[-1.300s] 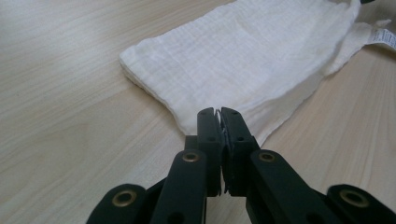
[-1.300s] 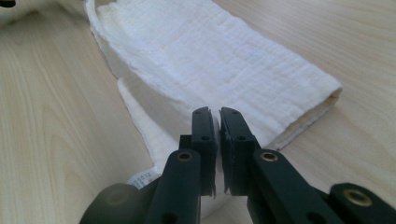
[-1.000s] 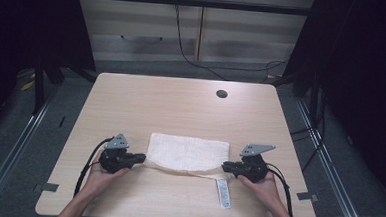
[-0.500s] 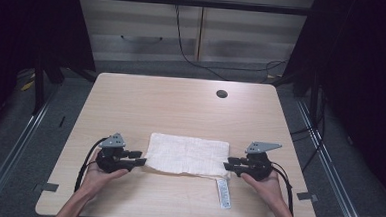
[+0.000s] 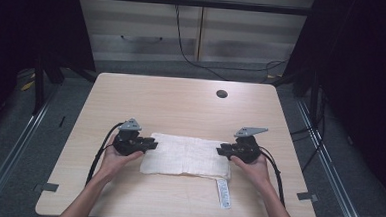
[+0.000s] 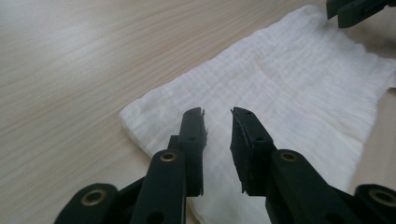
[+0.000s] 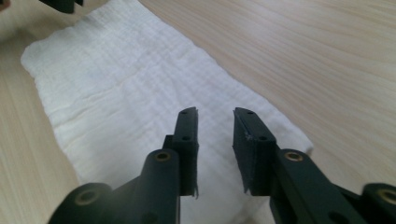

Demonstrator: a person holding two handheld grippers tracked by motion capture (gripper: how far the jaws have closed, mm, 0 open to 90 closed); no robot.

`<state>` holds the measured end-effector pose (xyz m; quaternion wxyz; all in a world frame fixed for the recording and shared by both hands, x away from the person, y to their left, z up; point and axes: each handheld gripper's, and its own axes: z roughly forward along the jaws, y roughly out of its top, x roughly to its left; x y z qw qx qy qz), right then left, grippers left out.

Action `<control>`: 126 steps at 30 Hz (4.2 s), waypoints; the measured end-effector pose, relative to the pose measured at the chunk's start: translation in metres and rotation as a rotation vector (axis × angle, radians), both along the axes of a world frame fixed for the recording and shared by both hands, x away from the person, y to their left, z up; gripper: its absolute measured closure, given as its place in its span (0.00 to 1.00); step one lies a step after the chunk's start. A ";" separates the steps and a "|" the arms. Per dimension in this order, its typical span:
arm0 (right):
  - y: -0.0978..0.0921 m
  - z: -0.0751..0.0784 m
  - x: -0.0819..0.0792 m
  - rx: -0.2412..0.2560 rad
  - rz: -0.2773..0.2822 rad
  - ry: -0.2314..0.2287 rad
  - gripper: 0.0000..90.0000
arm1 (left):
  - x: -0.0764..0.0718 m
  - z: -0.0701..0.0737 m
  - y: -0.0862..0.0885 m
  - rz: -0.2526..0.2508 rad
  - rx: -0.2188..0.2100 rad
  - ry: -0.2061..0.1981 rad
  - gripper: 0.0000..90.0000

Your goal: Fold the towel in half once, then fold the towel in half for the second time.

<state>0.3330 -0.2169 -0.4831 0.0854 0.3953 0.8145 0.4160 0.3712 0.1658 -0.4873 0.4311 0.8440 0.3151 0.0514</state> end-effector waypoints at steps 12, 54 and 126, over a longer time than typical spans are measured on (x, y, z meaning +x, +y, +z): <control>0.015 -0.020 0.003 -0.050 0.056 0.057 0.82 | -0.011 -0.014 0.004 -0.010 0.073 0.032 0.80; 0.003 -0.019 0.003 -0.063 0.046 0.065 0.75 | -0.059 -0.016 0.027 -0.069 0.055 0.008 0.64; 0.000 -0.010 -0.002 -0.030 0.014 0.018 0.96 | -0.015 -0.009 0.037 0.000 0.029 -0.027 0.95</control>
